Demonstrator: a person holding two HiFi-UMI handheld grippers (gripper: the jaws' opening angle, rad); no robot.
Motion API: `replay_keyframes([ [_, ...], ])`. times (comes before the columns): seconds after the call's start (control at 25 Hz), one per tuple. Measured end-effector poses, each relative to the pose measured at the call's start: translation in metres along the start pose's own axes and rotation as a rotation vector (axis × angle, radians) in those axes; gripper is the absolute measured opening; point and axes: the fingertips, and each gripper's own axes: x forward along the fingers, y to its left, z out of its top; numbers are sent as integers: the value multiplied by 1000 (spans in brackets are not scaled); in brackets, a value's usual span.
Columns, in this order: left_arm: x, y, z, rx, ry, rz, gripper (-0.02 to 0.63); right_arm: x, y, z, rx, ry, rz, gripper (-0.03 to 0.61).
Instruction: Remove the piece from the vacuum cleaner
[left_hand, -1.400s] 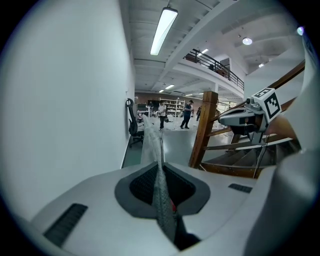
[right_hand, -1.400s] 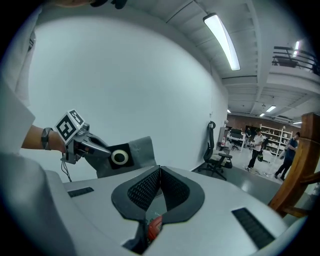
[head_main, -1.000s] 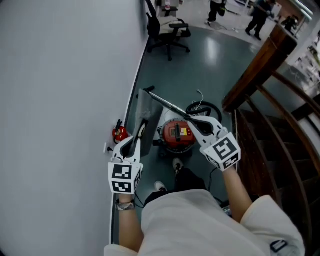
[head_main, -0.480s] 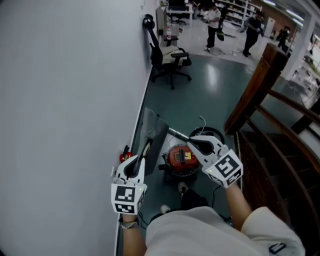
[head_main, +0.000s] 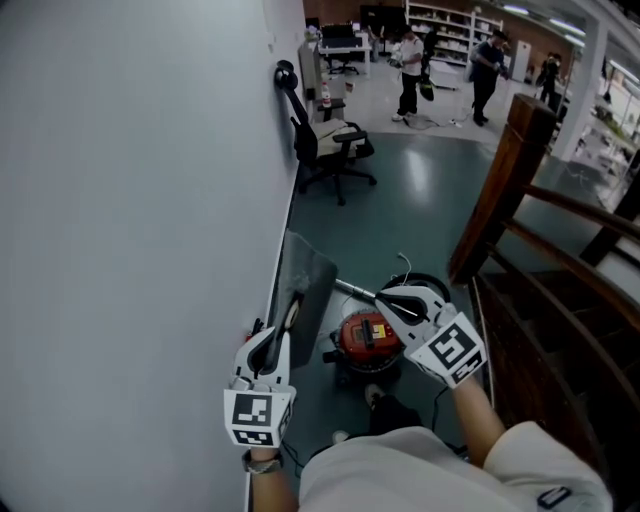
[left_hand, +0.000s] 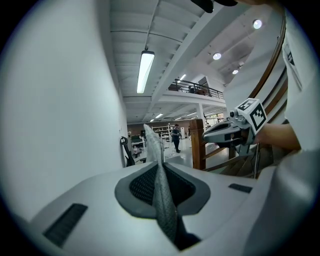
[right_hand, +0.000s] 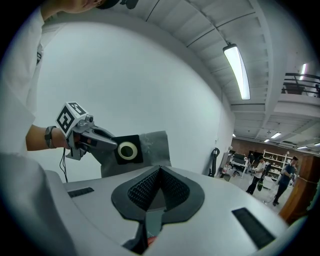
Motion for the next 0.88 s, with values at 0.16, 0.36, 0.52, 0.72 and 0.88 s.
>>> replay_keyframes([
  [0.16,-1,-1,3,8,3,-11,28,-2,0,2,3,-6,-16,29],
  [0.36,-1,0,7,14,-15,-12,28,-5,-3,2,-1,-2,-37,29],
  [0.52,-1,-1,8,14,-17,-19,29,-7,-5,5,4,3,-48,29],
  [0.72,2,-2,6,15,-18,-27,29,-3,-5,5,0,0,-45,29],
  [0.88,4,-12,2,5,-17,-34,28,-6,-6,-1,-1,14,-36,29],
])
